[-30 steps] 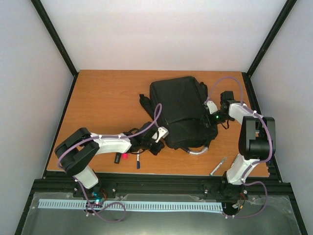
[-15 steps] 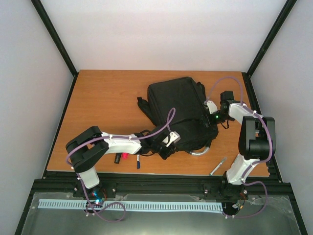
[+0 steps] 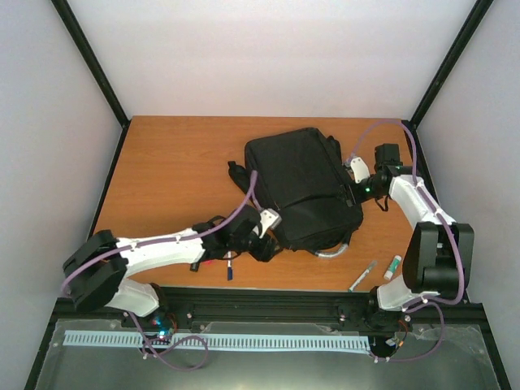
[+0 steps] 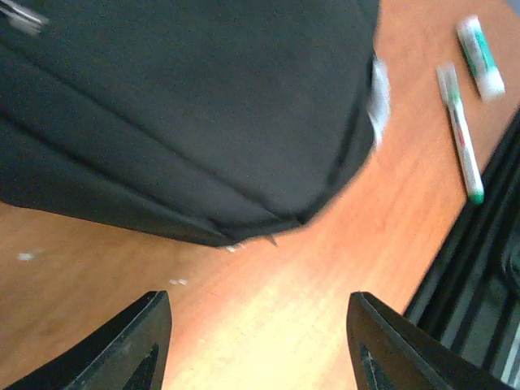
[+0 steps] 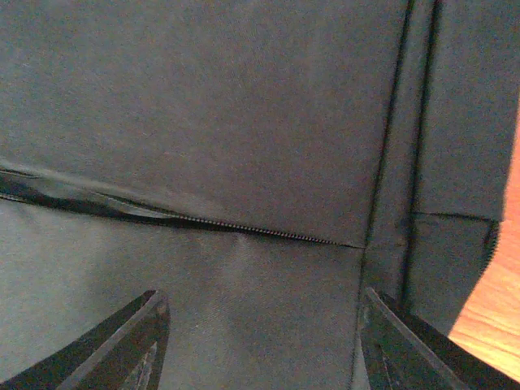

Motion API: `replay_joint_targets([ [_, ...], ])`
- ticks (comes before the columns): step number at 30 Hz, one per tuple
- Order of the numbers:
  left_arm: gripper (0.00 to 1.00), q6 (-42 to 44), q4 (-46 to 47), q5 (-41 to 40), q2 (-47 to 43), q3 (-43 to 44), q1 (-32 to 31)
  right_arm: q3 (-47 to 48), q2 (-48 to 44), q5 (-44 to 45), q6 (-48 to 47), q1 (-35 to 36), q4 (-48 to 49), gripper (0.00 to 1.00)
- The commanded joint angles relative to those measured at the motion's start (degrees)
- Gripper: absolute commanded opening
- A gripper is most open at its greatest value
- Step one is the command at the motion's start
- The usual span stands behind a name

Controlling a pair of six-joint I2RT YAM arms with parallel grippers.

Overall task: Pack the student bag
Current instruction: Zip the student bag at the center of the board.

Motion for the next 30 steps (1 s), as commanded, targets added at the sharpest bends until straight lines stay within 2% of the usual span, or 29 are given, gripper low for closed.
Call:
replay_joint_targets([
  [1,0.62,-8.6,0.4,-3.6,-3.2,2.0,5.9,-1.1,-3.8,1.8,-0.4,-0.2,-1.0,0.65],
  [4,0.64,-13.5,0.9,-4.1,-2.0,4.9,11.5,-3.3,-4.9,3.1,0.0,-0.1,0.4,0.66],
  [6,0.69,-16.0,1.1,-4.7,-0.3,7.4,15.3,-5.1,-5.2,3.5,0.2,-0.1,1.5,0.66],
  [9,0.73,-17.6,1.1,-4.3,3.3,12.0,18.7,-6.9,-4.7,2.8,0.6,-0.1,2.6,0.67],
  [13,0.73,-19.9,-0.4,-2.9,9.9,18.4,21.8,-7.4,-3.7,1.8,0.5,-0.1,2.9,0.67],
  [17,0.7,-25.8,-6.1,-6.6,15.5,24.1,24.0,-7.6,-2.7,1.9,0.4,-0.1,3.2,0.67],
  [19,0.68,-27.4,-4.7,-4.9,16.9,24.3,25.0,-7.6,-2.3,0.8,0.4,-0.1,3.1,0.67],
  [23,0.62,-27.0,-5.3,-3.5,20.6,27.6,25.4,-7.3,-0.6,-0.2,0.5,-0.1,2.4,0.67],
  [27,0.64,-26.2,-5.8,-1.1,24.8,30.8,25.4,-6.9,0.7,-2.3,0.6,0.0,1.7,0.68],
  [30,0.54,-26.8,-4.4,0.2,26.6,31.3,25.4,-6.7,1.0,-2.4,0.6,0.2,1.7,0.69],
])
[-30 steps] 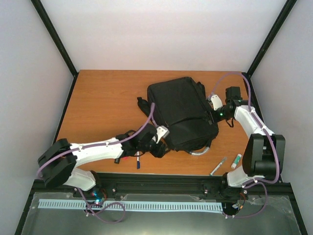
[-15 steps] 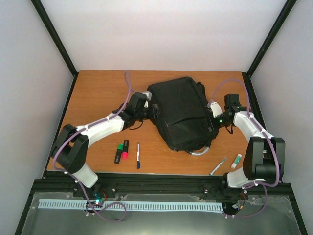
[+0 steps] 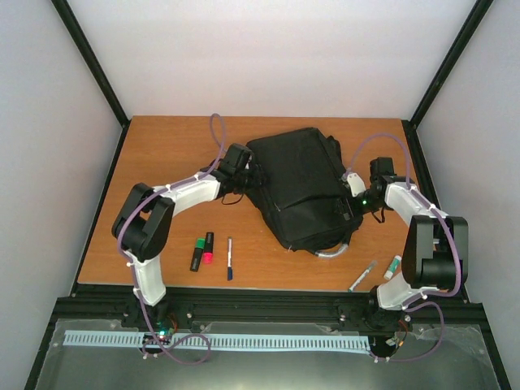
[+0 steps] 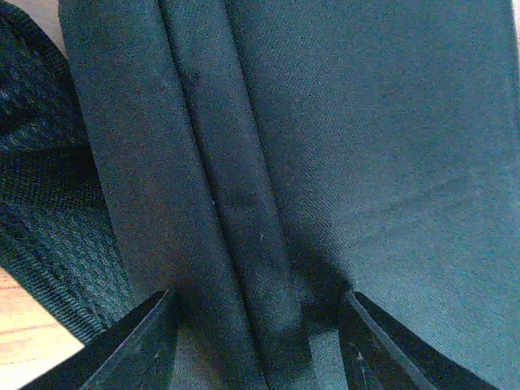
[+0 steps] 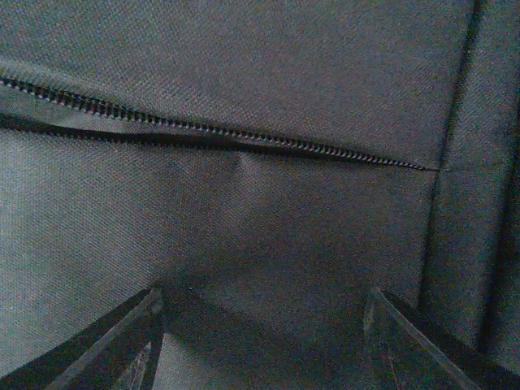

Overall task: Pack the student bag
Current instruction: Zip the student bag at the center of the board.

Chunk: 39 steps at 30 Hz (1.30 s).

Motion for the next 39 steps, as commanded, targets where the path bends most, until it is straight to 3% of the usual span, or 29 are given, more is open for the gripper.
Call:
replay_joint_targets([
  [1,0.49,-1.4,0.6,3.0,2.3,2.6,0.4,0.4,0.7,-2.1,0.6,0.2,-0.4,0.69],
  [6,0.16,-2.1,0.8,3.2,2.4,2.9,0.4,0.3,1.4,-1.4,0.7,0.3,-0.1,0.69],
  [10,0.01,-2.9,0.2,1.1,-1.4,0.2,0.4,1.8,3.7,-1.0,1.6,0.4,0.0,0.69],
  [19,0.01,-6.3,0.8,-4.3,-14.3,-12.6,0.4,18.5,18.9,7.1,4.5,8.8,-0.9,0.68],
  [24,0.01,-8.4,0.6,-4.0,-18.3,-18.4,-0.3,33.9,30.5,5.5,7.9,10.1,-4.1,0.67],
  [29,0.01,-8.5,-1.7,-5.2,-20.8,-20.6,-3.7,41.8,33.9,5.2,8.7,10.5,-6.4,0.66],
  [31,0.04,-8.0,-3.3,-5.9,-21.4,-20.6,-5.1,41.9,32.8,5.6,7.8,10.5,-6.8,0.66],
  [34,0.42,-6.9,-6.8,-5.5,-22.2,-20.5,-6.0,39.9,28.1,5.6,6.8,9.4,-6.9,0.66],
  [35,0.47,-6.3,-8.2,-5.5,-22.8,-20.4,-6.2,38.9,25.7,5.4,6.6,9.0,-7.0,0.66],
  [39,0.54,-2.3,-17.7,-13.0,-27.7,-18.1,-10.2,33.6,14.9,6.1,5.7,7.1,-7.3,0.68],
])
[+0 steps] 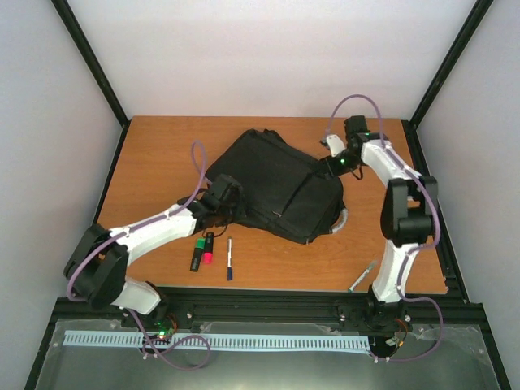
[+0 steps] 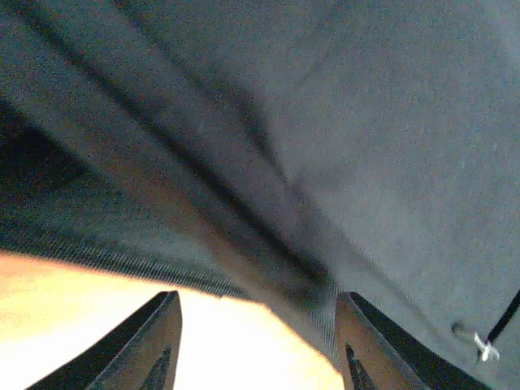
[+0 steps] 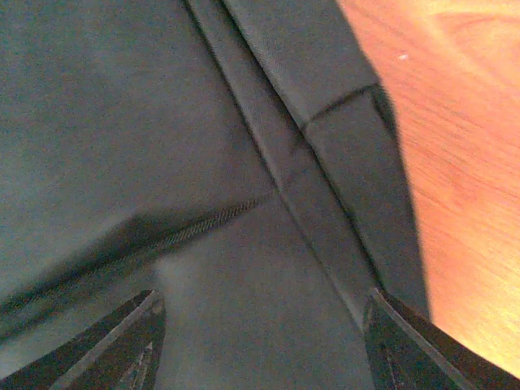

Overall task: Pack the student bag
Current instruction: Zip the student bag at the center of the board.

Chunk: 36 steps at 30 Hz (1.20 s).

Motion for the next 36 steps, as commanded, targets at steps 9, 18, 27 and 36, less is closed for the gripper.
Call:
replay_joint_targets([
  [9,0.52,32.3,-16.2,-11.7,-2.6,14.6,-16.7,-20.8,-35.9,3.0,1.0,-5.2,3.1,0.91],
  [18,0.61,62.0,-13.2,7.0,-2.2,19.5,-19.8,-25.0,-38.5,-16.3,-6.7,-24.1,-5.1,0.97],
  [27,0.62,70.6,-13.4,2.7,5.9,20.8,-23.0,-31.9,-42.4,-18.3,-17.2,-24.6,-10.5,0.76],
  [36,0.62,76.2,-8.7,4.0,9.3,21.4,-23.5,-34.2,-41.8,-19.5,-15.7,-24.6,-9.2,0.74],
])
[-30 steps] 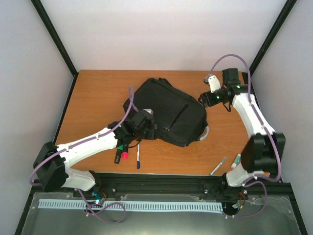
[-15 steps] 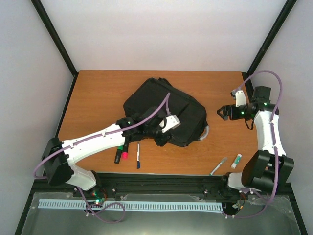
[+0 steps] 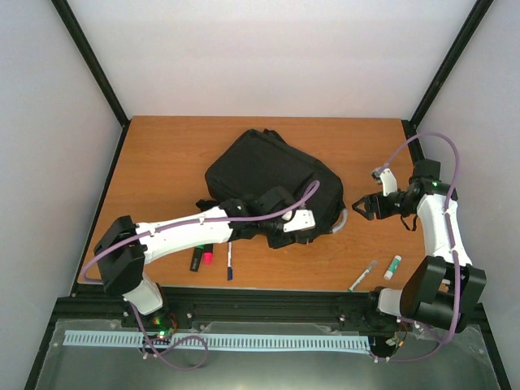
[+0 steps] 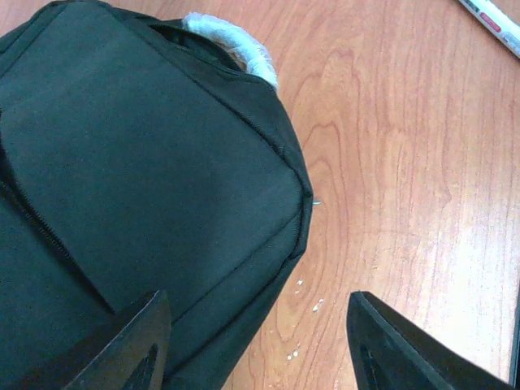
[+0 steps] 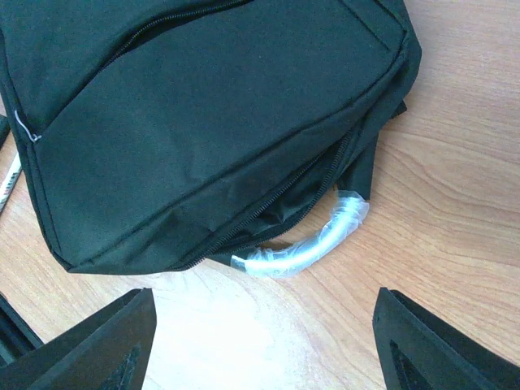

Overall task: Pack the student bag
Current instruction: Zip the student bag at the center of the board.

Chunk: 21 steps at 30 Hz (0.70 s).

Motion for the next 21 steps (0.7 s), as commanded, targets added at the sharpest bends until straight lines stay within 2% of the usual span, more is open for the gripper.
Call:
replay_joint_targets([
  [1,0.62,5.4,2.7,3.1,1.5,2.1,-1.1,-0.3,0.1,-2.0,-1.2,-0.1,0.1,0.72],
  [7,0.59,9.5,-0.7,-1.2,6.1,3.4,-2.5,0.4,2.1,-1.1,-2.4,-0.1,-1.1,0.68],
  [16,0.58,12.4,5.8,-7.0,8.8,2.4,-3.8,-0.7,3.0,-1.4,-1.6,-0.1,0.1,0.68],
  [18,0.55,13.5,8.0,-11.6,10.3,2.4,-4.0,-0.8,3.1,-1.7,-1.5,-0.1,0.2,0.68],
  [21,0.44,15.0,11.2,-16.4,12.1,2.7,-4.1,-0.9,2.8,-1.1,-1.5,0.0,0.2,0.67],
])
